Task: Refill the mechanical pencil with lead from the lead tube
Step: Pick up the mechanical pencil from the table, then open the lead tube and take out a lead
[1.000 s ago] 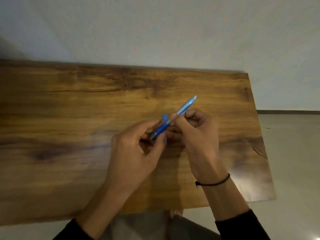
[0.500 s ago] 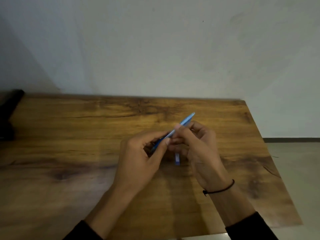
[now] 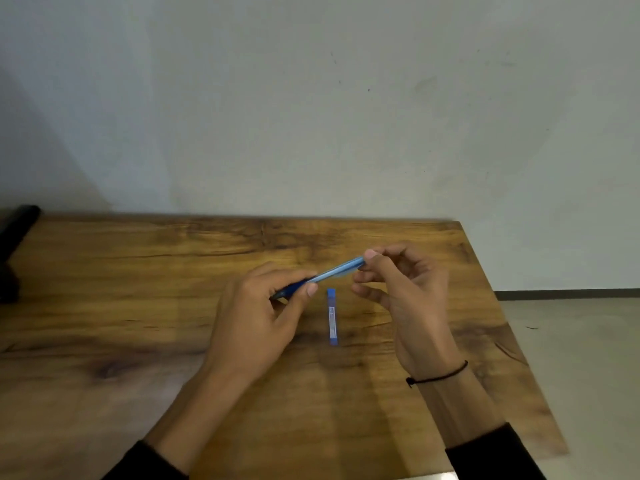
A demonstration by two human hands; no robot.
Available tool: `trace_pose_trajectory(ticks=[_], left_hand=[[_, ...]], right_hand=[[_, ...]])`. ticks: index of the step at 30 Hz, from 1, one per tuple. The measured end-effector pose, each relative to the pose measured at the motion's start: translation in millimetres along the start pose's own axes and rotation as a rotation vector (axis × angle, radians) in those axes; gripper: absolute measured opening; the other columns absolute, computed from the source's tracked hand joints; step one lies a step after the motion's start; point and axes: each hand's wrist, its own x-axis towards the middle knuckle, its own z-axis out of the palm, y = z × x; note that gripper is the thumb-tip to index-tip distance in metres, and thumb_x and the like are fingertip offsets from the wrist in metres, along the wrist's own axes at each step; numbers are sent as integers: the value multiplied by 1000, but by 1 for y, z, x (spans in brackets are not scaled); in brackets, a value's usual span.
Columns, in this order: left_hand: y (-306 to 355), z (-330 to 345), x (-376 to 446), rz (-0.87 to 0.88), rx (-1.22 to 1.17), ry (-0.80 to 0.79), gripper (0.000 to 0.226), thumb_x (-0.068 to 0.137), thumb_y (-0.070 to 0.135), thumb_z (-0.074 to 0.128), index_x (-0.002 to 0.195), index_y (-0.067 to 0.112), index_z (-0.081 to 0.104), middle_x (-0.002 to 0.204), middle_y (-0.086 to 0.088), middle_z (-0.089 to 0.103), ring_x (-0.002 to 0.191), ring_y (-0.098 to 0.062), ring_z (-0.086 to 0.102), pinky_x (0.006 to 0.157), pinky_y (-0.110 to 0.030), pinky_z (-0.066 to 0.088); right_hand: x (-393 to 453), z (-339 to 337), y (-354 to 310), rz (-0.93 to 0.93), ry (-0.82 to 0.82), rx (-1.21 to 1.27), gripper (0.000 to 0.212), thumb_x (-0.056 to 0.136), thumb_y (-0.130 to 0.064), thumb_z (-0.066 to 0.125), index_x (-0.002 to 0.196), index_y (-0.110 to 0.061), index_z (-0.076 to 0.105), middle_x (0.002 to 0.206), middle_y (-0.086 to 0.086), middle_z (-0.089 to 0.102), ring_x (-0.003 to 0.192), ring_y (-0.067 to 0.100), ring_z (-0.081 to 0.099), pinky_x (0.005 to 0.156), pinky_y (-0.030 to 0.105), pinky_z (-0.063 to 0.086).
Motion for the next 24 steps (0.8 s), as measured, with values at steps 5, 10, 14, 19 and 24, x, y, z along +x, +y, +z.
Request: trace_pose_trajectory(ticks=[5,10,14,19,24], left_hand=[[-6,3,2,-40,-6,15,20,97,25,78,114,32,85,90,20,76,87,-8,72,71,-35,60],[-7,-9,8,-78,12,52,20,95,26,80,112,37,84,97,25,78,96,0,73,75,-26,61],[-3,-15,10,-56,16,55,24,94,27,78,112,43,78,99,35,71,103,13,69,78,-3,52],[-7,-16,9,-68,35,53,19,94,27,79,111,32,86,99,33,73,103,10,70,78,-2,50],[-7,-19,11,-80,33,59,18,94,25,81,111,29,87,100,27,77,98,6,73,79,-5,52]], right_hand=[[16,-15,1,-44,-64,-25,2,92,-3,76,93,-1,76,80,7,73,64,15,68,61,28,62],[33,-28,16,-328,25,-751,11,91,-12,79,89,-22,75,86,-8,74,79,6,66,67,14,52],[31,-20,29,-293,-107,-1069,12,93,-10,76,92,-21,72,92,-8,66,92,14,59,80,34,55],[35,-24,26,-212,-127,-1055,17,87,-10,82,99,-20,74,90,-4,67,93,19,62,83,39,57],[39,-28,11,-329,-35,-748,17,92,-16,78,104,-27,73,82,-7,71,68,6,54,62,18,45]])
